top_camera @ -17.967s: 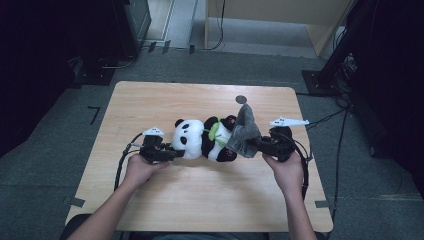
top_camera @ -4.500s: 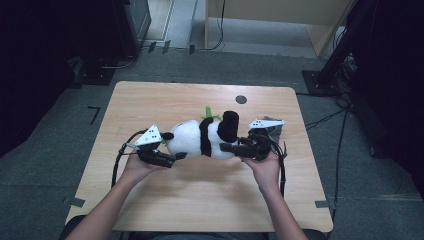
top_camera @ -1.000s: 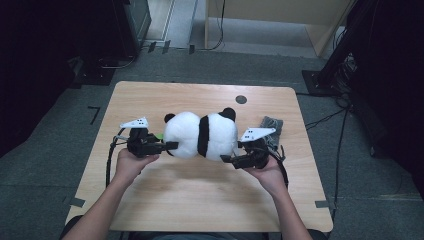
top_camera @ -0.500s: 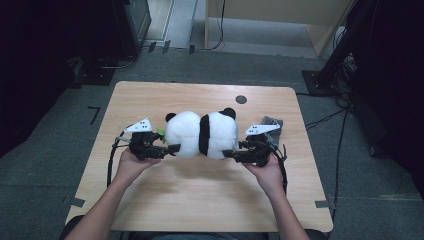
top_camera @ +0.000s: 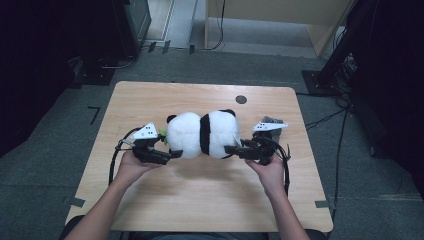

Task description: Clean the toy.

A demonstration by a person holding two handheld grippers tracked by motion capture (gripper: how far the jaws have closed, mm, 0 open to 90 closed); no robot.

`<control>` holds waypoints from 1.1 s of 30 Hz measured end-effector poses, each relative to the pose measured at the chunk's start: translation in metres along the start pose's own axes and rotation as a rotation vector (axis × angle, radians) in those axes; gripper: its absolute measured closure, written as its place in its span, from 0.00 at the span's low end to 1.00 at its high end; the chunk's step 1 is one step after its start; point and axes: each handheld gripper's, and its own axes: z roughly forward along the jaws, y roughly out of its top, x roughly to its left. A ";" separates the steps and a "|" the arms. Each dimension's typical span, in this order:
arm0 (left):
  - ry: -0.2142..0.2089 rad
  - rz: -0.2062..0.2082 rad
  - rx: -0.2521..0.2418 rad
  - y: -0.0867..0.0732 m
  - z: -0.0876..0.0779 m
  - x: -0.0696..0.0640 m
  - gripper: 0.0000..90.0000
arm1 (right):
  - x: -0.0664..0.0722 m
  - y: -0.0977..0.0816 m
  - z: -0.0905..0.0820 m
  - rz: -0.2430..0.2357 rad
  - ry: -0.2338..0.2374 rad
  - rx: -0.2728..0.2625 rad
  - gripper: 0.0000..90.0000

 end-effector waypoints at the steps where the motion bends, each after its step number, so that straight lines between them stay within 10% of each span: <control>1: 0.004 -0.013 0.008 0.000 0.000 0.000 0.34 | 0.001 0.000 0.000 -0.009 -0.003 0.003 0.52; 9: 0.008 -0.061 -0.004 0.001 -0.003 0.003 0.44 | 0.005 0.000 0.002 -0.055 -0.006 0.002 0.44; 15: -0.048 -0.212 0.009 0.000 -0.001 0.009 0.47 | 0.006 -0.002 0.003 -0.077 -0.058 0.030 0.43; 22: 0.017 -0.125 0.056 -0.006 0.006 0.006 0.37 | 0.007 -0.005 0.014 -0.115 -0.129 0.108 0.41; 33: 0.036 -0.146 0.092 -0.011 0.010 0.009 0.32 | 0.003 -0.007 0.020 -0.098 -0.152 0.132 0.41</control>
